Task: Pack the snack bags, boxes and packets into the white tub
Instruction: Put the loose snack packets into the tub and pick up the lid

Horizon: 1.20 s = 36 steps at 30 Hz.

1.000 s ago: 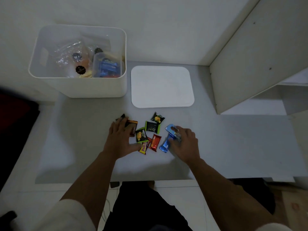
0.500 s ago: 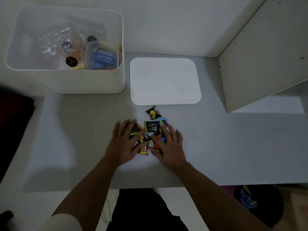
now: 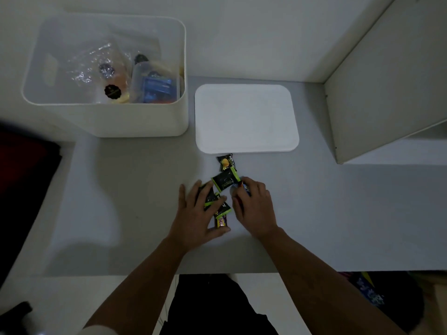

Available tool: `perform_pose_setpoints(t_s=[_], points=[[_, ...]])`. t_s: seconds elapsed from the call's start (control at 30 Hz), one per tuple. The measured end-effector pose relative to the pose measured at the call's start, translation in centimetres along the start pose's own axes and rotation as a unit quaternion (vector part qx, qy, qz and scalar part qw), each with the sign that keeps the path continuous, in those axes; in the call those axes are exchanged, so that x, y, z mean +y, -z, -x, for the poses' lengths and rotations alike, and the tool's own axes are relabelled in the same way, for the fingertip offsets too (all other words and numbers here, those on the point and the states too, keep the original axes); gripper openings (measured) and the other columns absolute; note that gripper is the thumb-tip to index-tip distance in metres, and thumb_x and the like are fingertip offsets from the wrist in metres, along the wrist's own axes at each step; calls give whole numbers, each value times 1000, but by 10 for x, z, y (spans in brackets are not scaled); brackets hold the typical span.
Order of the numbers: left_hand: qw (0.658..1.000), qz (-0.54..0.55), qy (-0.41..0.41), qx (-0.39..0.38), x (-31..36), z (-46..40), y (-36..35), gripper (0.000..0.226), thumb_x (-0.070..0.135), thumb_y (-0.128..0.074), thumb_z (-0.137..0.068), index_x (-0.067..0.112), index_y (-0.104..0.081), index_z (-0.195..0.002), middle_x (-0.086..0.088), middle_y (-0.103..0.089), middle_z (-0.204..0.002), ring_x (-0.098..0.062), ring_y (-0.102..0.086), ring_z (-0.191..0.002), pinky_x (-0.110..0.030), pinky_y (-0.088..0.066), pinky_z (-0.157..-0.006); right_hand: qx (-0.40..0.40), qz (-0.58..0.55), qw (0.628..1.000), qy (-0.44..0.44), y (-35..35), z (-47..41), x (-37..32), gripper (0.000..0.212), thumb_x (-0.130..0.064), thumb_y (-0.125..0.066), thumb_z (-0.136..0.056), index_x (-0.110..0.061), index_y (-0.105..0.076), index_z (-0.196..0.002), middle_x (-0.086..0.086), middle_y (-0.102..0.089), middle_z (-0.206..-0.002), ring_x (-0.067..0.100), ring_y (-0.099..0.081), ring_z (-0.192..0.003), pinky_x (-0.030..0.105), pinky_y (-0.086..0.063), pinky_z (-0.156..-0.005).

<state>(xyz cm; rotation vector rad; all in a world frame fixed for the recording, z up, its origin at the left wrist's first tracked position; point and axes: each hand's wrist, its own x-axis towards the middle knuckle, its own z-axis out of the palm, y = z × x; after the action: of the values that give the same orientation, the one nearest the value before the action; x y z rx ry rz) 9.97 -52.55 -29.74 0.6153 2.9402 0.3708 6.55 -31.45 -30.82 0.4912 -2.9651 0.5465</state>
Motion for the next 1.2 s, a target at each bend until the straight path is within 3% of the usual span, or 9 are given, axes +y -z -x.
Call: perform_pose_setpoints(t_s=[0.13,0.23,0.33,0.5,0.7,0.9,1.0,1.13,1.2], points=[[997,3,-25,69,9,-2,-9,40,50,-61,-88,26,-67,-119,-18,-52,-142,-43,-49,-130,-59,-32,-108,-11,-54,998,-42,9,-13,4,13,-20,-62,-91,-21,-64,-104,-2,-61,-111,23,-53,-98,31,-47,-53],[997,-15,-26,69,13,-6,-7,28,35,-64,-81,24,-65,-107,-16,-56,-135,-41,-54,-116,-49,-40,-90,6,-136,984,-114,19,-17,4,6,-23,-62,-91,-25,-57,-93,-11,-56,-91,14,-51,-86,30,-43,-58],[998,-31,-12,55,8,-14,-2,21,31,-61,-79,24,-62,-98,-11,-56,-130,-35,-54,-108,-43,-41,-80,15,-200,966,-163,30,-25,0,9,-27,-62,-90,-31,-54,-89,-13,-55,-86,12,-51,-83,32,-47,-66],[999,-13,-7,52,-1,-23,3,22,28,-76,-76,18,-62,-90,-12,-58,-124,-35,-53,-104,-42,-45,-76,51,-236,959,-146,41,-58,-10,18,-24,-64,-85,-36,-59,-98,-14,-59,-93,16,-58,-88,40,-52,-71],[995,66,21,69,-3,-22,9,23,13,-80,-71,14,-61,-85,-12,-54,-121,-32,-51,-99,-42,-50,-80,39,-159,982,-93,29,-85,-20,25,-26,-59,-92,-26,-64,-117,-3,-58,-107,20,-53,-100,40,-54,-66],[971,149,153,112,-7,-16,16,19,3,-75,-76,12,-61,-84,-7,-47,-126,-28,-48,-105,-34,-54,-69,-88,86,992,0,-7,-71,-24,60,-68,-51,-87,-32,-54,-135,11,-46,-149,34,-45,-128,48,-44,-88],[966,157,166,122,-8,-13,17,21,-1,-73,-75,13,-60,-84,-7,-47,-123,-27,-48,-103,-33,-52,-67,-73,97,993,-4,-11,-67,-26,51,-65,-53,-86,-32,-59,-125,11,-46,-150,34,-47,-122,43,-47,-80],[960,165,193,118,-5,-7,16,22,0,-73,-76,14,-59,-85,-5,-46,-119,-25,-46,-97,-34,-50,-67,-60,56,997,-1,-10,-61,-26,32,-34,-64,-88,-23,-62,-119,10,-53,-131,35,-52,-103,41,-57,-52],[955,176,210,112,0,-2,16,22,0,-72,-76,15,-59,-85,-6,-46,-118,-26,-47,-95,-37,-51,-69,-71,36,997,-20,-6,-56,-28,23,-29,-64,-92,-23,-65,-115,8,-54,-126,35,-52,-103,41,-58,-50]])
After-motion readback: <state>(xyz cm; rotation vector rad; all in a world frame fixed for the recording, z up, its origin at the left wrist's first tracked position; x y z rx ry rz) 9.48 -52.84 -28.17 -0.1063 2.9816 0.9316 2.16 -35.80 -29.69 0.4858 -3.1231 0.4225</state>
